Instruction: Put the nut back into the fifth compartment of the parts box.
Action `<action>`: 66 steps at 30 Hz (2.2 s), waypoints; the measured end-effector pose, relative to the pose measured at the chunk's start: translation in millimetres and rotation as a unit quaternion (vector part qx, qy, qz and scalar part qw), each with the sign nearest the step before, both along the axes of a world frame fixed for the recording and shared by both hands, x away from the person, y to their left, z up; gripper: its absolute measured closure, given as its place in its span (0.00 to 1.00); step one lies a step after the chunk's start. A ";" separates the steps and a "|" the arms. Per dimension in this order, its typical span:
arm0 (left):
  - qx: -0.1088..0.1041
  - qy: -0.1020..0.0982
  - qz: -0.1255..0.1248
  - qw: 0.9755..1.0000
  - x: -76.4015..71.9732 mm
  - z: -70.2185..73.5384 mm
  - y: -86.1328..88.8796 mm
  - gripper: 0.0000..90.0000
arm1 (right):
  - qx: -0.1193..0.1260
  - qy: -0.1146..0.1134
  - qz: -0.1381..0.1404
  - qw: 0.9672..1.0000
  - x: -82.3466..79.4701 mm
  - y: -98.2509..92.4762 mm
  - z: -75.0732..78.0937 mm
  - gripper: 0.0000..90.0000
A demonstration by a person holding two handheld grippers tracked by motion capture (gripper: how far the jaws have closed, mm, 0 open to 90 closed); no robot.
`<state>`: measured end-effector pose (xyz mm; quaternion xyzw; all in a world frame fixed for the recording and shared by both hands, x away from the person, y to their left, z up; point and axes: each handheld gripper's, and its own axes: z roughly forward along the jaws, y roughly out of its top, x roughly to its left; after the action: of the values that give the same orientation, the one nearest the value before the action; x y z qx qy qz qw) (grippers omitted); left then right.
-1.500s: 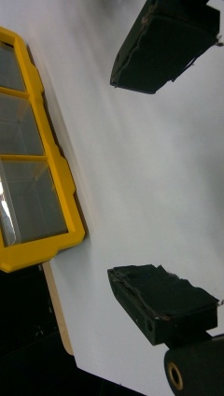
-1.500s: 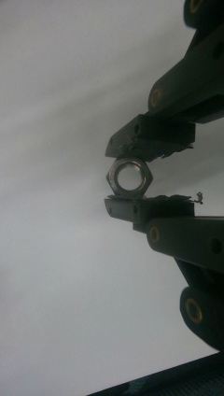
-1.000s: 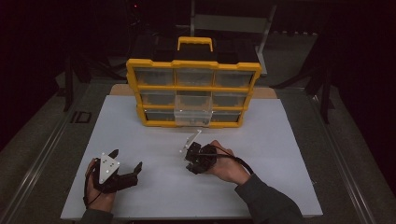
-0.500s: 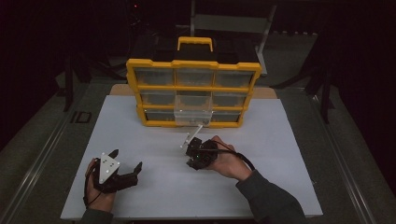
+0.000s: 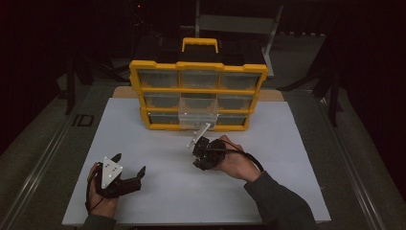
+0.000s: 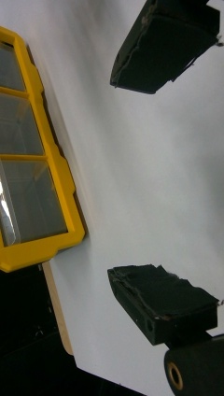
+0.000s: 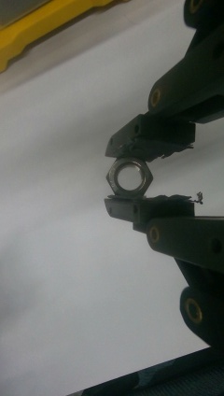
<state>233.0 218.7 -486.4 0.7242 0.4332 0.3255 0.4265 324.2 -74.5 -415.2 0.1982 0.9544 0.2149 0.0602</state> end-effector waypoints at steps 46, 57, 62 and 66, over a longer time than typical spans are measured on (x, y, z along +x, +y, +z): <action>0.000 0.000 -0.001 1.000 0.1 -0.1 -0.2 0.08 | 0.003 -0.018 -0.022 1.000 25.6 -10.5 43.7 0.78; -0.001 0.001 -0.001 1.000 0.1 -0.2 -0.3 0.08 | 0.005 -0.023 -0.023 0.999 29.2 -9.5 54.6 0.78; -0.002 0.000 -0.001 1.000 0.2 -0.4 -0.7 0.08 | 0.009 -0.024 -0.026 0.999 32.5 -10.7 59.5 0.78; -0.001 0.000 0.000 1.000 0.3 -0.3 -0.3 0.08 | 0.009 -0.026 -0.028 0.999 34.9 -11.9 62.2 0.78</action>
<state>233.3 218.3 -486.7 0.7238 0.4338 0.3245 0.4274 359.1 -86.4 -353.0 0.2196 0.9447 0.2268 0.0895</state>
